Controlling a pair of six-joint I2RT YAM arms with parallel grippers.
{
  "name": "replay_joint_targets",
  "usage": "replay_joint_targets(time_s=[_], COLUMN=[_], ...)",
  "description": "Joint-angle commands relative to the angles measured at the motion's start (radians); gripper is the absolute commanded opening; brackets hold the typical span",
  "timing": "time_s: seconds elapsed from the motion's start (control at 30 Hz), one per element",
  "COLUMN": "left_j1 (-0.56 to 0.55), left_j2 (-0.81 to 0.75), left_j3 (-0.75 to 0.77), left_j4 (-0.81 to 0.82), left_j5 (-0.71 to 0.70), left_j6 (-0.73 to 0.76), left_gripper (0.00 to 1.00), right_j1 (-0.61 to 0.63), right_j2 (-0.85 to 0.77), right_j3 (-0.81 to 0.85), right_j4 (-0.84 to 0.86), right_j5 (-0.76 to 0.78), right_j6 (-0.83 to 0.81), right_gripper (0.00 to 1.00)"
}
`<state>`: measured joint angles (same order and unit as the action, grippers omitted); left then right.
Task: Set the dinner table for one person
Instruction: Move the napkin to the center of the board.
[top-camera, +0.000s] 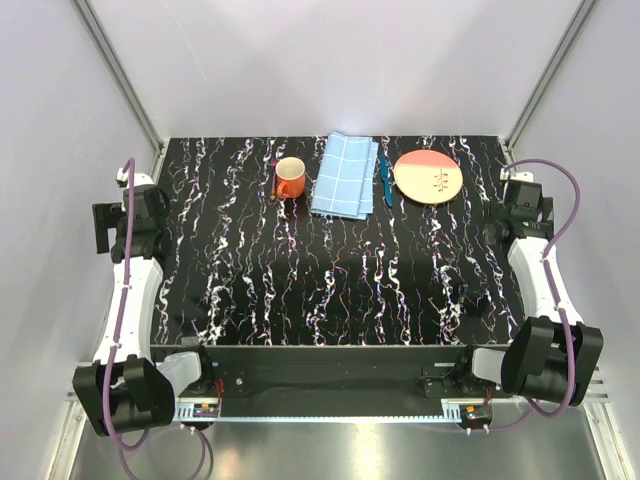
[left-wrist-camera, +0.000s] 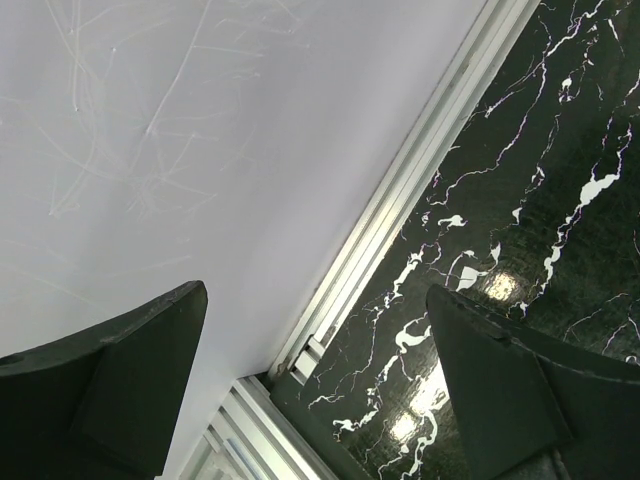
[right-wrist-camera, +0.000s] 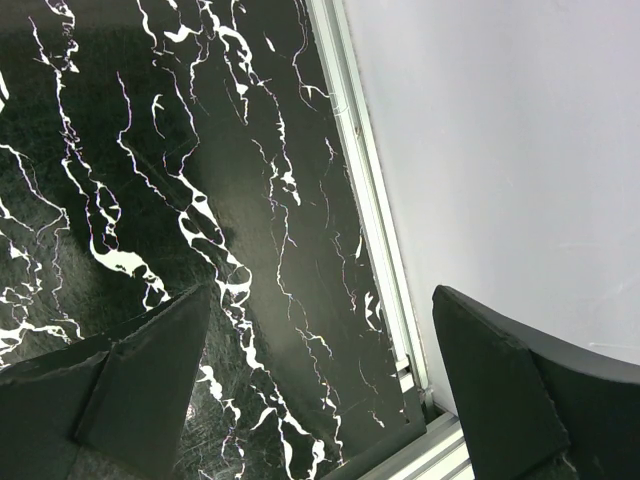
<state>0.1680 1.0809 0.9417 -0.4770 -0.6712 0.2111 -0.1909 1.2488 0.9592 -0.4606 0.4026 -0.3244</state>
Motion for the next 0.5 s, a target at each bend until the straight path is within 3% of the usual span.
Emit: replay_joint_targets(time_s=[0.0, 0.33, 0.43, 0.47], left_j1=[0.007, 0.007, 0.002, 0.004], left_j2=[0.002, -0.001, -0.001, -0.001], left_j3=[0.017, 0.026, 0.072, 0.109], left_j4=[0.035, 0.022, -0.064, -0.112], left_j5=[-0.031, 0.019, 0.279, 0.455], left_j6=[-0.018, -0.012, 0.040, 0.074], left_gripper=[0.99, 0.99, 0.99, 0.99], right_j1=[-0.002, -0.002, -0.002, -0.002], right_j2=[0.009, 0.009, 0.006, 0.006], right_j3=[0.042, 0.038, 0.052, 0.073], right_j4=[0.016, 0.016, 0.010, 0.004], right_j5=[0.010, -0.007, -0.076, -0.106], right_j6=[0.012, 0.010, -0.004, -0.007], right_gripper=[1.00, 1.00, 1.00, 1.00])
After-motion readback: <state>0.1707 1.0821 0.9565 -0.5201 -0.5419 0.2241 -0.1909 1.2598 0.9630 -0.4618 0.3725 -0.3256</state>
